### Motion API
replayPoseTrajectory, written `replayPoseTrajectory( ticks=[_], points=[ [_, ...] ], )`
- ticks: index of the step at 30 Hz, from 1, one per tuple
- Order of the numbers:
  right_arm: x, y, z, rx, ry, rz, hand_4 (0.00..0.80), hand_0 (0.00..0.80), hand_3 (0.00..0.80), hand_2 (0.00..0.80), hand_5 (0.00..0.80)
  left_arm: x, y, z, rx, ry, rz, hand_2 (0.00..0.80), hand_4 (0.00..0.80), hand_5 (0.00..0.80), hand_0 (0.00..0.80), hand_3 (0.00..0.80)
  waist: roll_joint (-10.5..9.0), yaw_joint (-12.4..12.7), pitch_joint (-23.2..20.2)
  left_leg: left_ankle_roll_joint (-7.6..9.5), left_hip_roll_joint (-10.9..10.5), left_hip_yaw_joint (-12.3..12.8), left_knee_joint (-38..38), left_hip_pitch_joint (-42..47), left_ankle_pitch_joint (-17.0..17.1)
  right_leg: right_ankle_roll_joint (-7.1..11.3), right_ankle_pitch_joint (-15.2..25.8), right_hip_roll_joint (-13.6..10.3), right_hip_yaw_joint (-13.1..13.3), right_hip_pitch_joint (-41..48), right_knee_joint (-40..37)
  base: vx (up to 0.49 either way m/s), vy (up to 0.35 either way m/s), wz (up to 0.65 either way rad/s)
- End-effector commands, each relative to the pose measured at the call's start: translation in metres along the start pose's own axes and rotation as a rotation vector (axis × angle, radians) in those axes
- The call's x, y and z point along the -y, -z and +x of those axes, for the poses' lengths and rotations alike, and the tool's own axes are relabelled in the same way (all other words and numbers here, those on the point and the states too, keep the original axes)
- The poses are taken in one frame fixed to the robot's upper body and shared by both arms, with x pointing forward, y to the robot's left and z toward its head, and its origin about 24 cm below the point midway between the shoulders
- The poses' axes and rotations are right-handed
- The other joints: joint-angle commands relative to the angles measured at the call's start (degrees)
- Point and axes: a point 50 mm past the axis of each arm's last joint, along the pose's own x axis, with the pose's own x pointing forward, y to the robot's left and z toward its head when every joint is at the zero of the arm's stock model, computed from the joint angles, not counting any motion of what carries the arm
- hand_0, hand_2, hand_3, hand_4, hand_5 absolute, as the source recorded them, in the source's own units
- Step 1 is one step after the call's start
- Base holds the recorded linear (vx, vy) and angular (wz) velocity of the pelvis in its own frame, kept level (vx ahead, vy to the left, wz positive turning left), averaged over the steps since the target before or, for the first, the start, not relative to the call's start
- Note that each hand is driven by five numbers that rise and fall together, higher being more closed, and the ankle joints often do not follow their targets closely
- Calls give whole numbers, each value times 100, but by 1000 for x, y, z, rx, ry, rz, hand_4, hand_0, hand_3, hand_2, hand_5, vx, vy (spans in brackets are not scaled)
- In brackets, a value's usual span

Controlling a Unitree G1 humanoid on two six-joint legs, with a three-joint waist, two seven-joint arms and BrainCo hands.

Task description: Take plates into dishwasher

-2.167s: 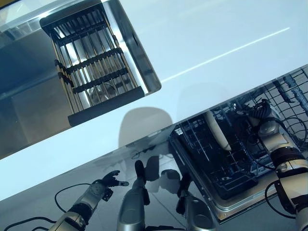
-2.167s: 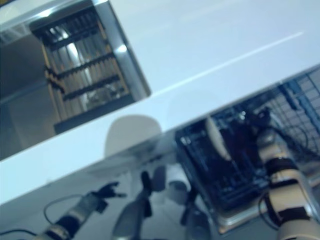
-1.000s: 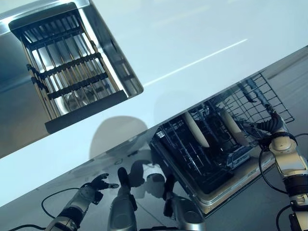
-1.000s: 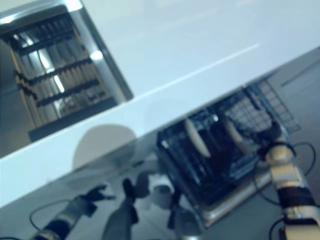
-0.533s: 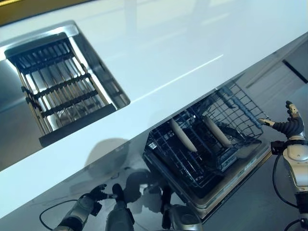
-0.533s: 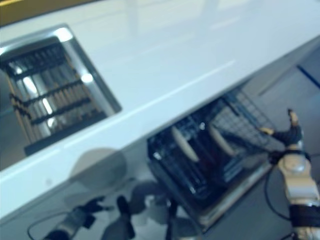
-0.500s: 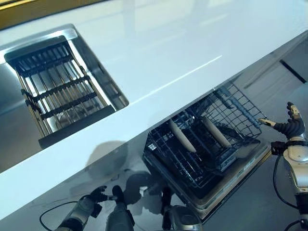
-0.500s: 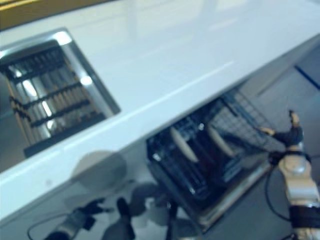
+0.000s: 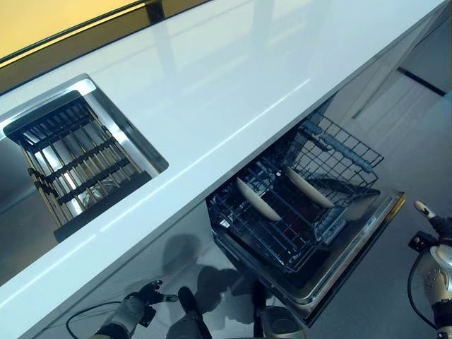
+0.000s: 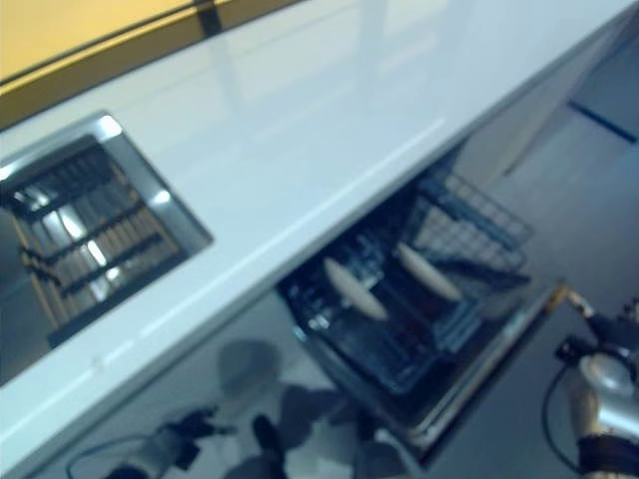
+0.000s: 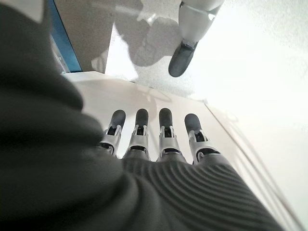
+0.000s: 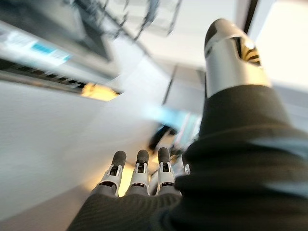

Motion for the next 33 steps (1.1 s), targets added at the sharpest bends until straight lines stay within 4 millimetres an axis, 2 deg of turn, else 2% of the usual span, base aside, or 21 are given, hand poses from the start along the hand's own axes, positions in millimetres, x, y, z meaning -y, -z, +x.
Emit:
replayPoseTrajectory(
  ticks=[1, 2, 8, 15, 20, 24, 33],
  points=[
    [-10, -38, 7, 117, -12, 190, 0, 0, 0, 0, 0, -13, -23, 5, 59, -39, -39, 0, 0, 0, 0, 0, -52, 0, 292, -155, -19, -83, 53, 110, -358, -5, -304, -98, -65, -368, 626, -67, 23, -5],
    [-4, -30, 11, 70, 14, 221, 0, 0, 0, 0, 0, -13, -30, 6, 80, -36, -30, 0, 0, 0, 0, 0, 84, -38, 364, -183, -48, -77, 57, 53, -330, -23, -310, -138, -43, -463, 657, -76, 34, -6],
    [16, -6, 25, -78, 35, 226, 0, 0, 0, 0, 0, -20, -54, 7, 153, -19, -15, 0, 0, 0, 0, 0, 471, -109, 564, -251, -94, -100, 47, -139, -257, -61, -354, -226, 48, -776, 780, -78, 49, -13],
    [10, 20, 22, -172, -58, 226, 0, 0, 0, 0, 0, -24, -77, 6, 227, -1, 17, 0, 0, 0, 0, 0, 739, -127, 799, -265, -156, -104, 44, -319, -192, -108, -379, -286, 84, -1046, 893, -64, 11, -13],
    [-6, 30, 16, -153, -145, 214, 0, 0, 0, 0, 0, -31, -87, 5, 250, -6, 26, 0, 0, 0, 0, 0, 823, -117, 906, -259, -201, -155, 23, -413, -169, -108, -373, -281, 86, -1210, 964, -55, -7, -1],
    [-29, 30, 10, -105, -292, 170, 0, 0, 0, 0, 0, -30, -92, 4, 259, -3, 35, 0, 0, 0, 0, 0, 857, -89, 942, -253, -226, -191, 4, -451, -152, -100, -350, -272, 56, -1264, 962, -37, -2, -4],
    [-99, 11, -12, 11, -731, 126, 0, 0, 0, 0, 0, -29, -101, 3, 266, 16, 79, 0, 0, 0, 0, 0, 793, 121, 891, -271, -206, -212, -10, -450, -146, -62, -220, -274, -178, -1127, 729, -6, -13, -4]
  ],
)
